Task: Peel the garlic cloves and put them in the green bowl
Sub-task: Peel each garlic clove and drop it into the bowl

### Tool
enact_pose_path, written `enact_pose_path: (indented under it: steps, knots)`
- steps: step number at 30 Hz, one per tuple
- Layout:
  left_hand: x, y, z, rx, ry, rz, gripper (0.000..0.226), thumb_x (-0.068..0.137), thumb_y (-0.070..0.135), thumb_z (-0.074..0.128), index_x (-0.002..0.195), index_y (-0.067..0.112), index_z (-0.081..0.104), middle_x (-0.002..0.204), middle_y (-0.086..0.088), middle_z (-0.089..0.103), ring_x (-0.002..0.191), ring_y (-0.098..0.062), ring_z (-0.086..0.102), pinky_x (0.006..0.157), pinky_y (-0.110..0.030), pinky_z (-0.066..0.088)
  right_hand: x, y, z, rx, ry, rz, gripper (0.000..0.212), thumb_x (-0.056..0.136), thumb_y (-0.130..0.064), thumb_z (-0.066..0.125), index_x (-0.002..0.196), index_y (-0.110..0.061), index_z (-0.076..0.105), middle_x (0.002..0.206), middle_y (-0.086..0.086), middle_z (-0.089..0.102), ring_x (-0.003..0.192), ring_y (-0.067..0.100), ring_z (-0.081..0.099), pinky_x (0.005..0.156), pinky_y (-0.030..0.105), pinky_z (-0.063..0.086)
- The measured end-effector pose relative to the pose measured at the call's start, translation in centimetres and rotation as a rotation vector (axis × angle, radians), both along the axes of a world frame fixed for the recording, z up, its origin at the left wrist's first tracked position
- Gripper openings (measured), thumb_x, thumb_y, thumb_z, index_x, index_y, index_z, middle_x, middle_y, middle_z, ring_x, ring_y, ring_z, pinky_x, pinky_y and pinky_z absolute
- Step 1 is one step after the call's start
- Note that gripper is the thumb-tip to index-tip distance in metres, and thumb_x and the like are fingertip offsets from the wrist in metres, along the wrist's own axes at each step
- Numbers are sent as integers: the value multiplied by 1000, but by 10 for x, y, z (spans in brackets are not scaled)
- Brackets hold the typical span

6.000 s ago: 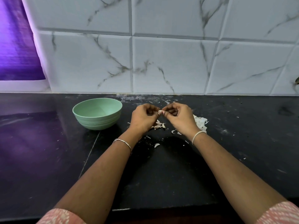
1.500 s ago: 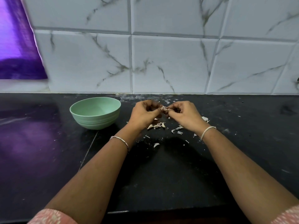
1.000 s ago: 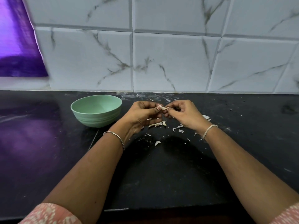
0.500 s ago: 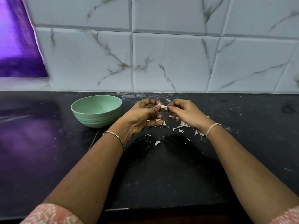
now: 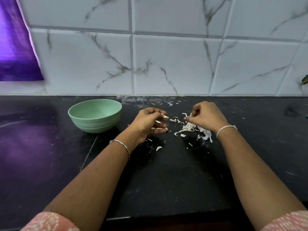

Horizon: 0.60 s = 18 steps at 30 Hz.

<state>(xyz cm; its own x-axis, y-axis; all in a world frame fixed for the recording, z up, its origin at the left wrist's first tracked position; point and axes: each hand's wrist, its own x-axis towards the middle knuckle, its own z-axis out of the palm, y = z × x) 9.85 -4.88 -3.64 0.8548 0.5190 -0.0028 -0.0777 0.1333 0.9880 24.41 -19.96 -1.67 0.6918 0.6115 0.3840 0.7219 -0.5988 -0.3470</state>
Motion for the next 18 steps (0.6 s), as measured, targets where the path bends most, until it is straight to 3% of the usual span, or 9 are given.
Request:
enact_pose_path:
  steps: [3, 5, 8, 10, 12, 14, 18]
  knots:
    - [1, -3, 0, 13, -9, -1, 20, 92, 1, 49, 96, 10, 67, 85, -7, 60, 59, -16, 58, 55, -30, 57, -1, 1, 0, 19, -33, 10, 24, 74, -18, 76, 63, -16, 55, 67, -4, 61, 66, 18, 57, 61, 27, 38]
    - [1, -4, 0, 28, -14, -12, 22, 93, 1, 47, 98, 10, 67, 84, -7, 56, 59, -16, 56, 57, -32, 59, 0, 2, 0, 7, -23, 57, 16, 77, -8, 70, 72, -19, 59, 80, -3, 61, 75, 19, 58, 68, 26, 38]
    - [2, -4, -1, 50, -22, -30, 21, 97, 4, 47, 105, 10, 66, 85, -6, 52, 59, -14, 55, 58, -33, 59, 3, 4, -3, -50, -18, 72, 6, 84, -19, 69, 89, -21, 71, 96, -3, 58, 83, 13, 55, 77, 24, 39]
    - [3, -4, -2, 54, -28, -35, 18, 99, 7, 51, 111, 8, 63, 87, -6, 52, 61, -14, 56, 56, -31, 58, 2, 5, -2, -44, -35, 49, 7, 84, -25, 69, 79, -20, 71, 90, -4, 61, 81, 14, 56, 74, 25, 41]
    - [3, -3, -4, 61, -42, -39, 18, 98, 9, 55, 114, 4, 60, 88, -6, 53, 64, -13, 56, 55, -29, 58, -1, 4, 0, -24, -48, 24, 23, 80, -29, 72, 63, -18, 62, 74, -3, 63, 71, 15, 58, 64, 24, 39]
    - [3, -2, -6, 76, -59, -41, 17, 96, 7, 58, 112, 3, 60, 86, -5, 54, 65, -11, 56, 57, -28, 59, -3, 4, 1, 29, -50, 32, 27, 77, -20, 73, 58, -17, 54, 66, -2, 62, 66, 16, 58, 59, 24, 37]
    - [3, -2, -7, 90, -76, -35, 12, 94, 5, 60, 106, 4, 61, 82, -3, 57, 63, -9, 57, 61, -30, 61, -9, 9, 2, 168, 45, 200, 20, 75, -1, 68, 76, -19, 59, 79, -6, 64, 70, 17, 59, 65, 22, 45]
